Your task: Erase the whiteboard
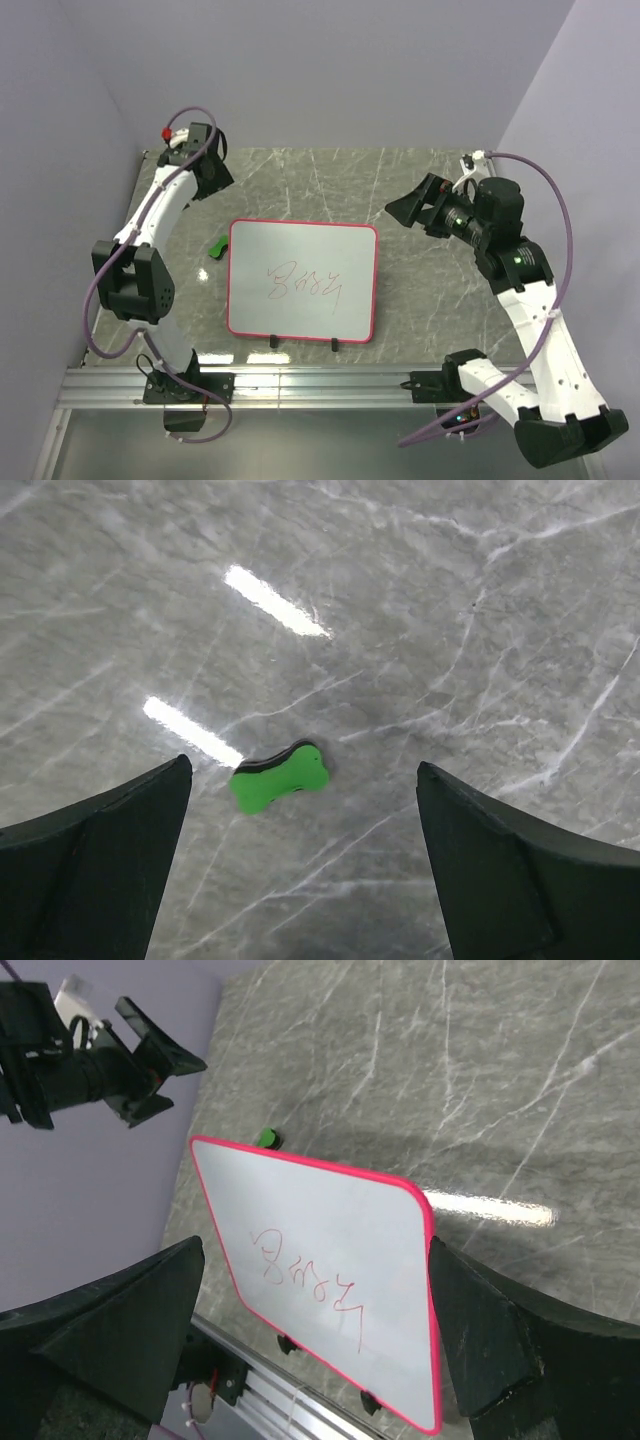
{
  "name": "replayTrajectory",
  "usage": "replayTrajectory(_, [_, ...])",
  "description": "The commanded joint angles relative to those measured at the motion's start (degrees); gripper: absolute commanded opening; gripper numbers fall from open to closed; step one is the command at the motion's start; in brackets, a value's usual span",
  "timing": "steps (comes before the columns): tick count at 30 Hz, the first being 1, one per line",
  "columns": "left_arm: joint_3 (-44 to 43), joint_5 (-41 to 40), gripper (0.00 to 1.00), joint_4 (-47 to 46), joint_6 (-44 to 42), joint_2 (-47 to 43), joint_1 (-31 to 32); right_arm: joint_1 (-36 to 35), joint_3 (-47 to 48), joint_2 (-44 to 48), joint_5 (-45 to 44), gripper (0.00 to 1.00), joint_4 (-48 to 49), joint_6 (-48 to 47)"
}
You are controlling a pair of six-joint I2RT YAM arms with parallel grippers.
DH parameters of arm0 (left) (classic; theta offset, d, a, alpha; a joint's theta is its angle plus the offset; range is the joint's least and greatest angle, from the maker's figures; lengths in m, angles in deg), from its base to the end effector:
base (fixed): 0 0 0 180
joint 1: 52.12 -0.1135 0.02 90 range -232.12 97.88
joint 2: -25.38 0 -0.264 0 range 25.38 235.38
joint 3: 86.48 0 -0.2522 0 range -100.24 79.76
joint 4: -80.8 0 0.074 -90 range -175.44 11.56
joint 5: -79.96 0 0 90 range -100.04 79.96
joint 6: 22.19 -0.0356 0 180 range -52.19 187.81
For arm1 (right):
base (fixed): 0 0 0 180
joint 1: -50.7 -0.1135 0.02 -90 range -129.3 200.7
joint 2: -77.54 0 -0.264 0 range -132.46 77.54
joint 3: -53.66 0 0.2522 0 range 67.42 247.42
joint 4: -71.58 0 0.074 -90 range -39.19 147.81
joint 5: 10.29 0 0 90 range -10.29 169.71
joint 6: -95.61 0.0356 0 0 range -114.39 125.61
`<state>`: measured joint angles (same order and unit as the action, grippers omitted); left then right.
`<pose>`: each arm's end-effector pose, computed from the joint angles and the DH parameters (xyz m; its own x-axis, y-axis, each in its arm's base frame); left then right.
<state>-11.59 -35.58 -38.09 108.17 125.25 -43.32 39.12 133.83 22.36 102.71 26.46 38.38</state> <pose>0.3739 -0.0423 0.3088 -0.5579 -0.5049 -0.6586 -0.6067 0.7896 -0.0914 0.1913 0.0534 0.4000 -0.5780 0.3901 -0.7167 -0.2751 0.7337 0.6213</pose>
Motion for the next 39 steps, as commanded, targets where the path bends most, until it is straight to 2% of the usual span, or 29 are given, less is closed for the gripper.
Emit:
replayTrajectory(1, [-10.39,-1.87,0.99,9.40,-2.21,1.00,0.59,-1.96,0.91,2.96,-3.31,1.00,-0.81,0.01])
replayTrajectory(2, [-16.34,-5.54,0.99,13.95,-3.26,2.07,1.56,-2.31,0.82,3.06,-3.84,1.00,-0.81,-0.08])
replayTrajectory(3, [-18.75,-6.44,1.00,14.78,-5.18,3.21,3.75,-3.01,0.65,3.23,-4.19,1.00,-0.90,-0.17])
replayTrajectory(4, [-20.34,-5.93,0.99,14.61,-11.82,3.22,4.38,-3.19,0.30,3.76,-4.72,1.00,-0.73,0.44])
replayTrajectory(6, [-17.57,-3.56,1.00,11.10,-17.57,1.82,4.22,-3.54,-1.62,4.64,-5.51,1.00,0.93,1.15])
replayTrajectory(7, [-16.50,-4.60,0.99,12.75,-14.20,2.25,3.34,-3.72,-2.25,5.34,-5.34,1.00,1.55,1.06])
replayTrajectory(8, [-15.01,-1.47,0.99,14.50,-13.73,2.69,1.68,-3.72,-2.77,5.34,-5.08,1.00,2.17,1.06])
replayTrajectory(9, [-12.91,9.96,1.00,13.13,-14.42,1.91,-2.60,-3.63,-2.87,5.26,-4.73,1.00,2.26,0.98])
replayTrajectory(10, [-6.62,16.86,0.99,10.77,-15.65,0.60,-4.56,-3.72,-2.69,5.08,-3.94,1.00,2.26,0.63])
replayTrajectory(11, [-3.43,22.41,0.99,4.04,-16.36,-1.16,-6.32,-3.72,-2.52,5.08,-3.15,1.00,2.61,0.36])
replayTrajectory(13, [3.24,29.37,0.99,-1.01,-16.54,-6.08,-9.06,-3.72,-2.25,5.69,-0.35,1.00,2.70,-1.30])
replayTrajectory(16, [6.52,36.32,0.99,-9.10,-13.74,-10.31,-13.62,-3.72,-1.55,6.13,1.16,1.00,1.56,-3.33])
replayTrajectory(19, [8.97,32.14,0.99,-14.27,-9.87,-12.07,-14.86,-3.89,-2.07,6.75,0.90,1.00,0.77,-4.30])
replayTrajectory(21, [10.84,33.62,1.00,-17.55,-11.00,-11.03,-15.12,-3.81,-2.87,6.92,0.82,1.00,0.42,-5.00])
replayTrajectory(25, [8.55,37.93,0.97,-12.55,-16.96,-5.22,-14.08,-3.81,-2.52,6.66,-0.33,1.00,-1.43,-6.49])
replayTrajectory(27, [10.83,34.34,0.99,-14.12,-20.56,-6.26,-11.10,-3.81,-2.51,6.57,0.54,1.00,-1.61,-7.02])
replayTrajectory(31, [17.60,26.61,0.99,-16.06,-21.38,-7.33,-9.06,-3.81,-2.87,5.87,1.78,1.00,-1.34,-6.94])
replayTrajectory(34, [18.57,26.68,0.88,-15.01,-23.48,-4.52,-9.06,-3.90,-3.13,5.26,0.99,1.00,-1.78,-7.20])
replayTrajectory(36, [18.93,25.72,0.88,-14.57,-25.41,-3.46,-5.65,-3.81,-3.57,4.82,0.81,1.00,-2.22,-7.37])
replayTrajectory(37, [19.45,22.15,0.88,-14.57,-25.94,-3.20,-4.76,-3.81,-3.74,4.64,0.73,1.00,-2.22,-7.29])
replayTrajectory(39, [20.16,20.19,0.89,-14.83,-26.64,-2.23,-3.09,-3.81,-4.27,4.29,0.99,0.99,-2.05,-7.03])
